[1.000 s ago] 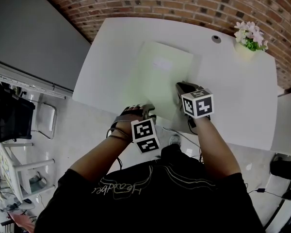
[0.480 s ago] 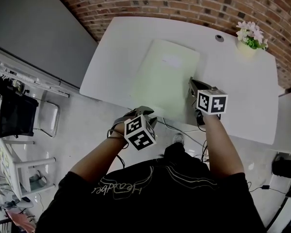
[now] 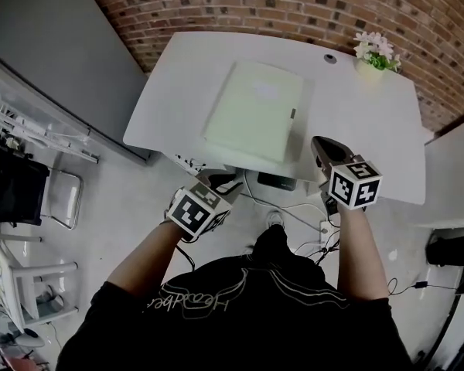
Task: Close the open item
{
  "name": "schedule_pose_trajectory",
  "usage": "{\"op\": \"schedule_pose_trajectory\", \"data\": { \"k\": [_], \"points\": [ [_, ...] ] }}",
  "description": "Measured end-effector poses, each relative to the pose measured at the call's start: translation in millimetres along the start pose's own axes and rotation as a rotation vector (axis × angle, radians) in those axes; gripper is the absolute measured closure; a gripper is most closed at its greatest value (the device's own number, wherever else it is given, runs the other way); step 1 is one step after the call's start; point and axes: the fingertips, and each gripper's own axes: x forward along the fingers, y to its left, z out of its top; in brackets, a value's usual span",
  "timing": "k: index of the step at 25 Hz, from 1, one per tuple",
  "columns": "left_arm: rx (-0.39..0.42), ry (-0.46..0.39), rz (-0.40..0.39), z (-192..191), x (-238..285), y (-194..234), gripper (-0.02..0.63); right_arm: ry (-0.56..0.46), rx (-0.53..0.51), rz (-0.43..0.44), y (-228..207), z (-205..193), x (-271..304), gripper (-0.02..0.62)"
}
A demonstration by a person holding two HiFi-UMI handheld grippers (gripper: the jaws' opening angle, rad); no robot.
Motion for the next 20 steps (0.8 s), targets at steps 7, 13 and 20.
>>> {"op": "schedule_pose_trajectory", "data": {
  "k": [7,13,20],
  "points": [
    [-0.048,-0.254,-0.195,26,-62,-54,0.515,-0.077,-0.043,0.263,114,16,-88,0.591],
    [-0.04,-0.418,-0.35,45,-112,-95,0.517,-0.164,-0.007,0.421,189,37,-146,0.591],
    [-0.109,-0.579,-0.401,49,-152,-135,0.604,-0.192,0.073,0.523,225,7,-181,0.591]
  ]
}}
